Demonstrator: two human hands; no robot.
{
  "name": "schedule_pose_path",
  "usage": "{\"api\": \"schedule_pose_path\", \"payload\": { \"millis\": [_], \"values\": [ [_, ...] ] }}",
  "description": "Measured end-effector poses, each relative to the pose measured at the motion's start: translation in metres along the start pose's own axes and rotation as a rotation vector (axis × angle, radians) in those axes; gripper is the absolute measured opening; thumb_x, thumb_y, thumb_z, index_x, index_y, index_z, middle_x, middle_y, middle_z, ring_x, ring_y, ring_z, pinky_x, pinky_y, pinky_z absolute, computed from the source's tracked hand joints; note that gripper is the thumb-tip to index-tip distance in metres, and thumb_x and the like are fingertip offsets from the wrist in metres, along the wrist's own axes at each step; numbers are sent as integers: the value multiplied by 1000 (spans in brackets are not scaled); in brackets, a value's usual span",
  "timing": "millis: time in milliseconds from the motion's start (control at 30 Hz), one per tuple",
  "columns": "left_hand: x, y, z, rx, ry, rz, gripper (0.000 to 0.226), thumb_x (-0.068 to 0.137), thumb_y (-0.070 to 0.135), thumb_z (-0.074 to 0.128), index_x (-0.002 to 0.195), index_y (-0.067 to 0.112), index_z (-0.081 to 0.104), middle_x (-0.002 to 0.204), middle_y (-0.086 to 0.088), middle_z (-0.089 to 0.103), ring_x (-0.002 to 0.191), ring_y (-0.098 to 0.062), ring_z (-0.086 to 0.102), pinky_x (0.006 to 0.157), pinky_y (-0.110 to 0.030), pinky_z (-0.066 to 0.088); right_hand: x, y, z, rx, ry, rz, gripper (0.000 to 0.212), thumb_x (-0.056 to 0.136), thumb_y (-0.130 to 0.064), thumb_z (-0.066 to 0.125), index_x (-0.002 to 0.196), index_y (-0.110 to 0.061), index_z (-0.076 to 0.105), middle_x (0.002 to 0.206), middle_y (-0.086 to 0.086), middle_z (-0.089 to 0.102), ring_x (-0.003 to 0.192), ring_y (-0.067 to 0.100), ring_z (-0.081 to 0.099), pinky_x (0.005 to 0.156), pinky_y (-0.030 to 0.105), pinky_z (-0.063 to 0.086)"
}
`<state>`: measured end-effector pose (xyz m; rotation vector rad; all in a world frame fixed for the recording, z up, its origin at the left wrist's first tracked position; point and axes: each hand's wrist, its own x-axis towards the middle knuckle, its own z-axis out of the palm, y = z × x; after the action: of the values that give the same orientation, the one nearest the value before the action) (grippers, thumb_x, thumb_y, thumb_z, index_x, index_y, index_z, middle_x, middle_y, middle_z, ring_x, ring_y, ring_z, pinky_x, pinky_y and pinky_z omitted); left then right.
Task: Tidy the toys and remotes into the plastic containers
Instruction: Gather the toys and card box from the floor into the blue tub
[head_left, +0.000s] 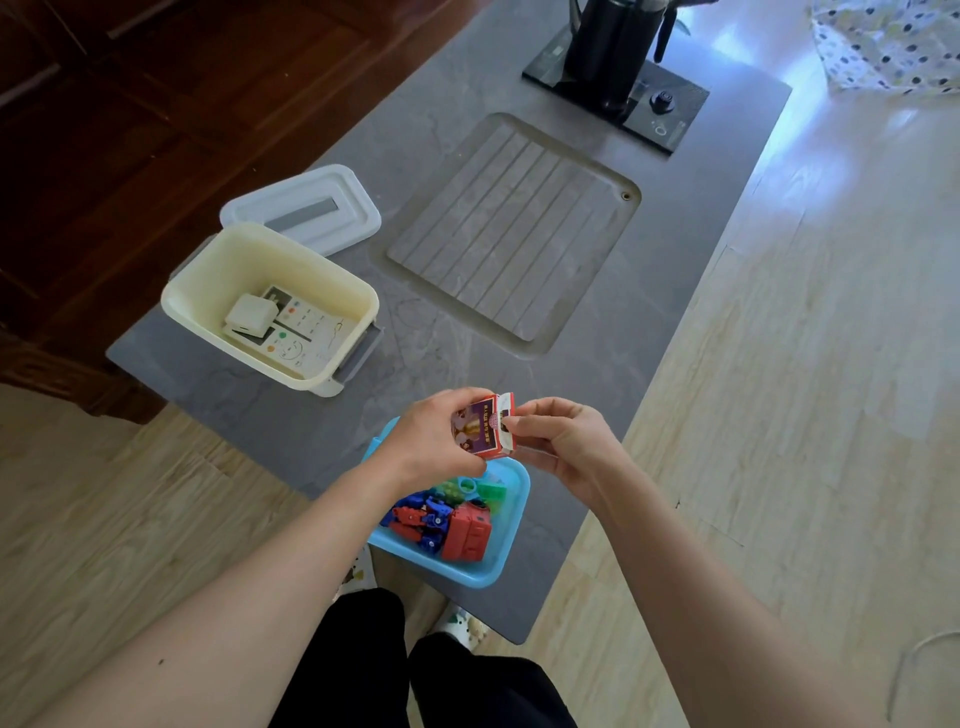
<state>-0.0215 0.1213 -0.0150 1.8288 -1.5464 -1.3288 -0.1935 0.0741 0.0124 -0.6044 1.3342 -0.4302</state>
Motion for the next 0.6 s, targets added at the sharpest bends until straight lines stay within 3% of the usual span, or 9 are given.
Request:
{"api": "schedule_pose_path", "payload": {
  "millis": [133,267,467,600],
  "values": [
    [0,2,2,46,5,33,70,61,17,79,122,41,54,106,17,58,92,9,55,63,-4,42,0,-1,1,-140,66,-65,23,69,5,78,71,-7,59,86,19,73,75,28,73,75,40,61],
    [1,1,3,60,-11,40,70,61,18,80,123,38,54,108,16,58,93,3,56,70,-7,42,0,2,1,-142,79,-75,24,68,8,78,69,-5,58,81,17,72,70,26,73,66,34,61],
    [0,-2,6,100,23,59,71,60,21,80,124,38,54,107,15,58,95,-3,57,75,-12,44,0,8,2,-209,124,-149,22,67,-2,83,76,-3,63,79,12,75,72,23,74,68,33,61],
    [0,-2,4,-13,22,-3,72,60,17,79,124,39,55,105,16,60,94,-1,59,73,-12,45,-4,14,0,-24,56,-189,15,76,-7,78,88,-4,70,85,14,74,74,22,73,64,26,57]
  ]
}}
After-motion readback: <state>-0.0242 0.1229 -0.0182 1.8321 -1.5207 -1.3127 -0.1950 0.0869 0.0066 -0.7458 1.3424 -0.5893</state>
